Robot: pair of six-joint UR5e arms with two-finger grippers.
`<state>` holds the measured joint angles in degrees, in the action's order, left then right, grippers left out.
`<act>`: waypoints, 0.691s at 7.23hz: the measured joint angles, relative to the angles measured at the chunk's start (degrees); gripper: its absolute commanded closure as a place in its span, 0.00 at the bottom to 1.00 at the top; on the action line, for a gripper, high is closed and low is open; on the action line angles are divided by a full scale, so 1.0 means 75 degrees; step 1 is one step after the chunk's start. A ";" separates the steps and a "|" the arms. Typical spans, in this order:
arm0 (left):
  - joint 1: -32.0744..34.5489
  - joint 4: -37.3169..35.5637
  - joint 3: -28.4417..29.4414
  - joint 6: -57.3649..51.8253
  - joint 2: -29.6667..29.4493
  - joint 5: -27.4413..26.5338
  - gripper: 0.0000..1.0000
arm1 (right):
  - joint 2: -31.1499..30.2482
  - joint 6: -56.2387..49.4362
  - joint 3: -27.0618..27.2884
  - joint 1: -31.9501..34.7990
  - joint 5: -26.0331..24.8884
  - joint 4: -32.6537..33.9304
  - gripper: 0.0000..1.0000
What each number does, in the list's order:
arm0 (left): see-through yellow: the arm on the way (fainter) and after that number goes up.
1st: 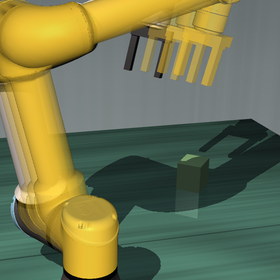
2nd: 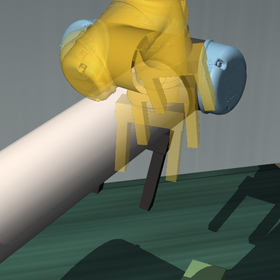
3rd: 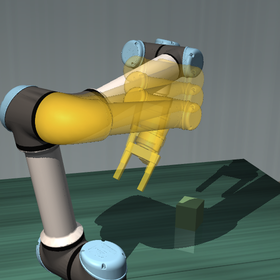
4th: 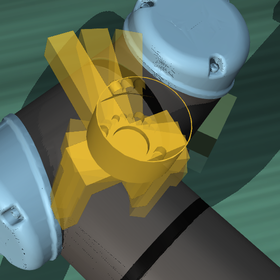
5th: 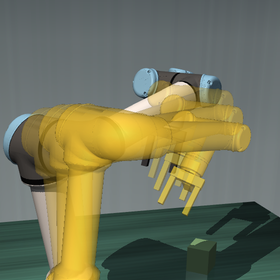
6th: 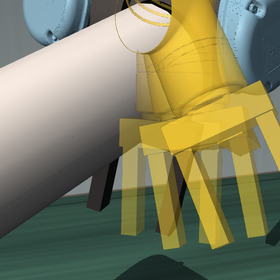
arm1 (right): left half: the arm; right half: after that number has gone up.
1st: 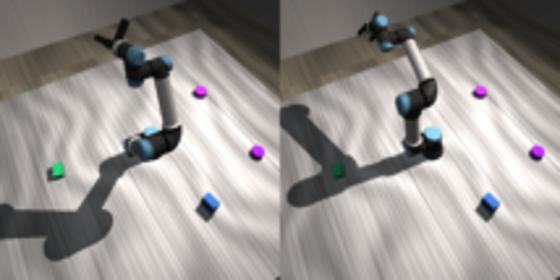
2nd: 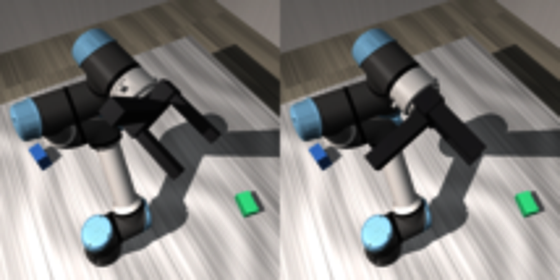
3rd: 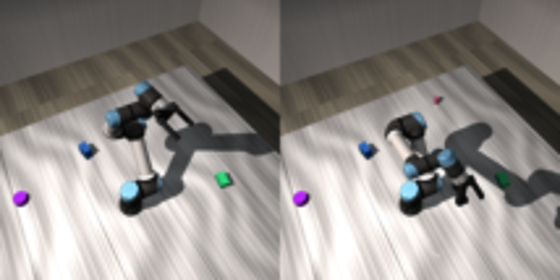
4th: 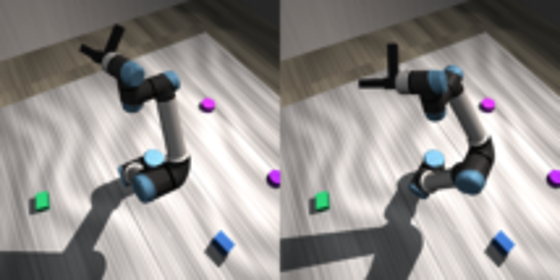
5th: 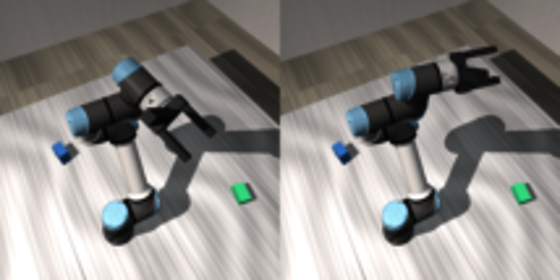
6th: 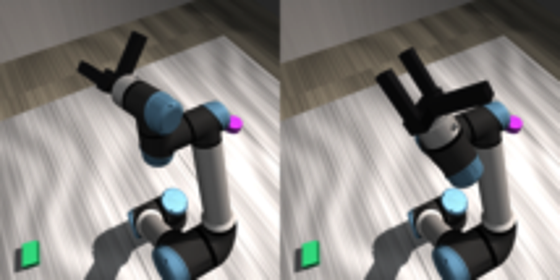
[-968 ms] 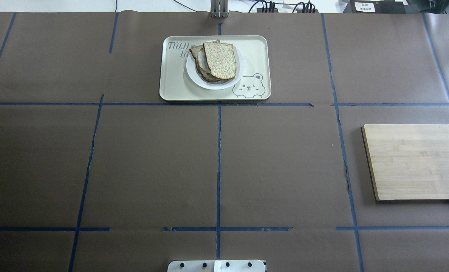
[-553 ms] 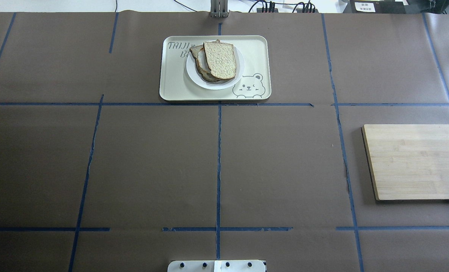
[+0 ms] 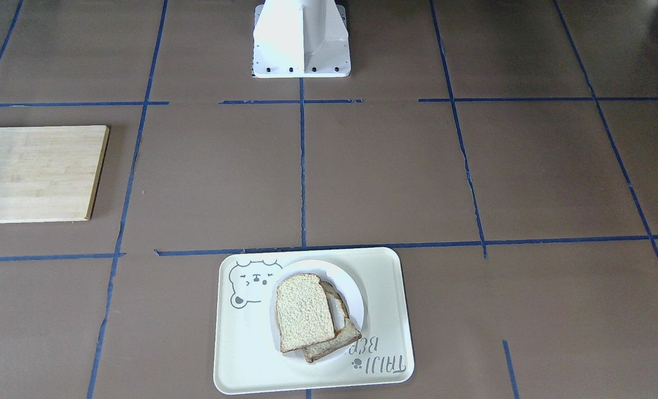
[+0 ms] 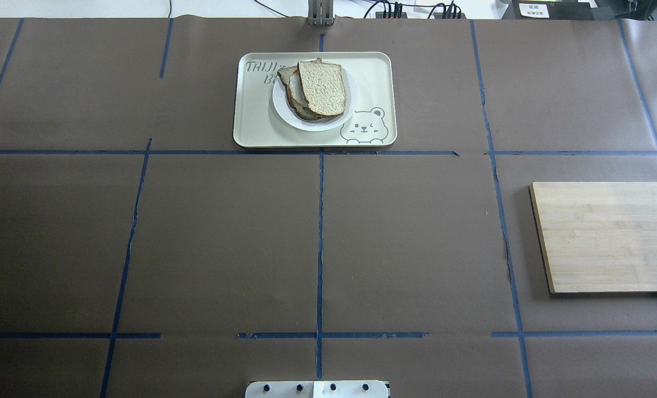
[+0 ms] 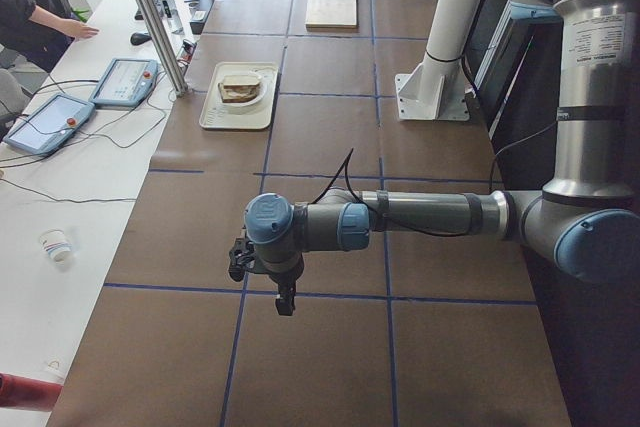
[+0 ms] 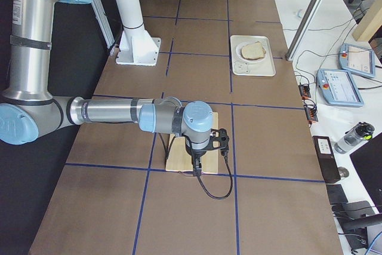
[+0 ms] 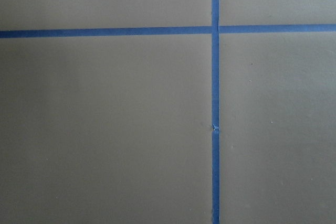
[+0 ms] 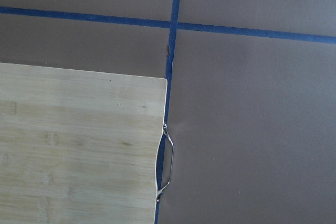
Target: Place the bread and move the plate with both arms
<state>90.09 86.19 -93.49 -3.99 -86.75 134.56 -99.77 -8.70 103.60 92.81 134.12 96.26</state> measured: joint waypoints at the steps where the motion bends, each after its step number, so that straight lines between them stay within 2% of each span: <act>1: 0.0000 0.0003 -0.0001 0.0011 -0.0015 0.0000 0.00 | -0.0021 0.0003 -0.0011 0.0000 0.0000 0.0005 0.00; 5: 0.0000 0.0004 -0.0030 0.0053 -0.0054 0.0000 0.00 | -0.0089 0.0001 -0.0345 0.0013 0.0011 0.0010 0.00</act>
<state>90.09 86.22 -93.71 -3.59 -87.15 134.56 -100.44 -8.69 101.01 92.90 134.21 96.33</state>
